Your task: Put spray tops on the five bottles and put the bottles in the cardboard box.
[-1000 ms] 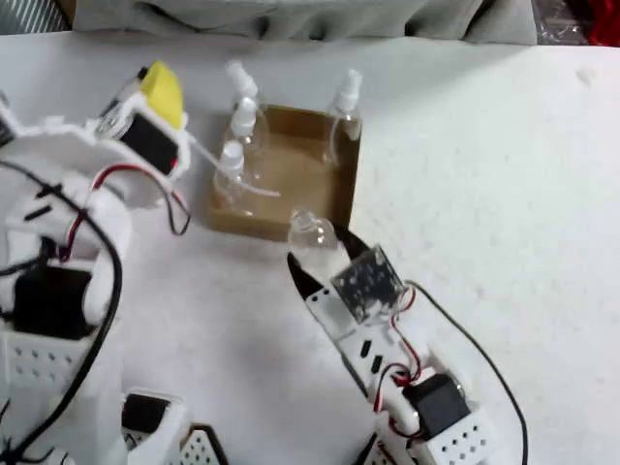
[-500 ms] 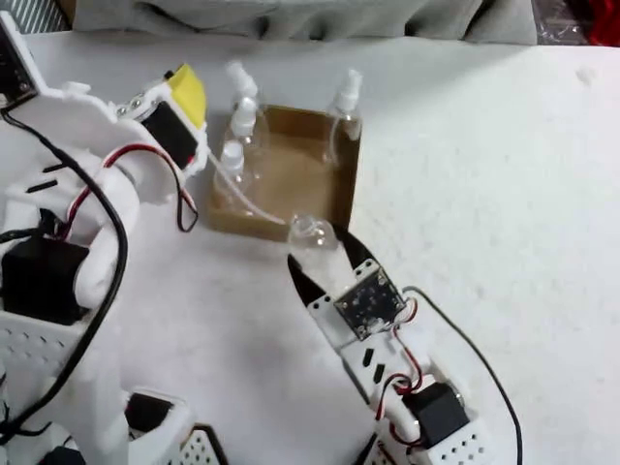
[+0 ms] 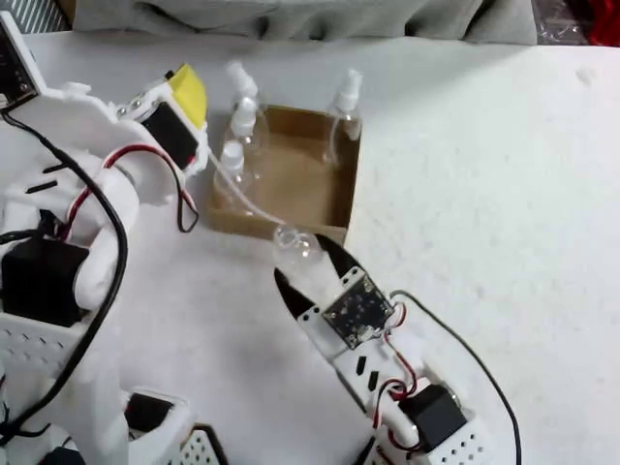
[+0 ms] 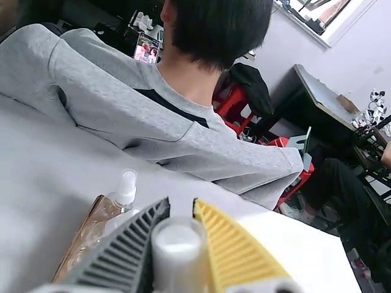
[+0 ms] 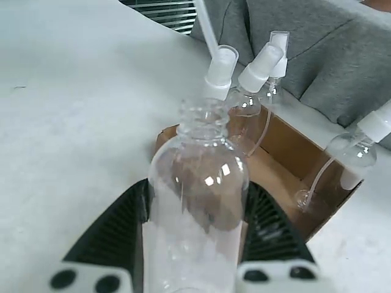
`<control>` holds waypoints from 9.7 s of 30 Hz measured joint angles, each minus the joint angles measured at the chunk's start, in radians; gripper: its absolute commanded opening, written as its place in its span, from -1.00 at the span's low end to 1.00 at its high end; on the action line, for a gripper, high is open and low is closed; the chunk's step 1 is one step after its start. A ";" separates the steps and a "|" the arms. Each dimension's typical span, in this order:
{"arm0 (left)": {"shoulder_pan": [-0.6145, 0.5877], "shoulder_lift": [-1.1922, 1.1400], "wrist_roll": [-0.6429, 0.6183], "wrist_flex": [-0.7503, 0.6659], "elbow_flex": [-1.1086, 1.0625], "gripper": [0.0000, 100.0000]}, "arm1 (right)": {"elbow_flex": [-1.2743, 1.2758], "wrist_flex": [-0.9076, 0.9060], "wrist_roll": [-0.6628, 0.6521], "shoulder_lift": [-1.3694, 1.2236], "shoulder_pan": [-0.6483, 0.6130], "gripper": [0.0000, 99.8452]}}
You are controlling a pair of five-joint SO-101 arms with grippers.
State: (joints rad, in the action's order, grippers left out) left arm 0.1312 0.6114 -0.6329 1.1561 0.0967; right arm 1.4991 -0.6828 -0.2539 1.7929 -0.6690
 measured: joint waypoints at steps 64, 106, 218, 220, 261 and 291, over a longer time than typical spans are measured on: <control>0.218 0.155 -0.044 -0.256 -0.709 -0.95 | 0.000 -0.078 -0.003 0.000 -0.003 -0.97; 0.098 0.701 0.048 -0.238 -0.930 -0.61 | 0.000 -0.043 0.003 0.002 0.101 -0.97; -0.221 1.203 0.740 -0.141 -1.639 -0.95 | -0.172 0.878 0.417 -0.901 0.267 -0.97; -0.261 1.203 0.743 -0.221 -1.725 -0.96 | -0.172 0.927 0.417 -0.959 0.282 -0.97; -0.324 1.201 0.746 -0.361 -1.792 -0.96 | -0.269 1.602 0.239 -1.714 0.298 -0.97; -0.324 1.201 0.746 -0.361 -1.792 -0.96 | -0.373 1.990 0.236 -2.104 0.301 -0.97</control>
State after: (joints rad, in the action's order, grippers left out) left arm -0.1926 1.8128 0.1128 0.7956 -1.6955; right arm 1.1262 1.3073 -0.0176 -0.3107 -0.3682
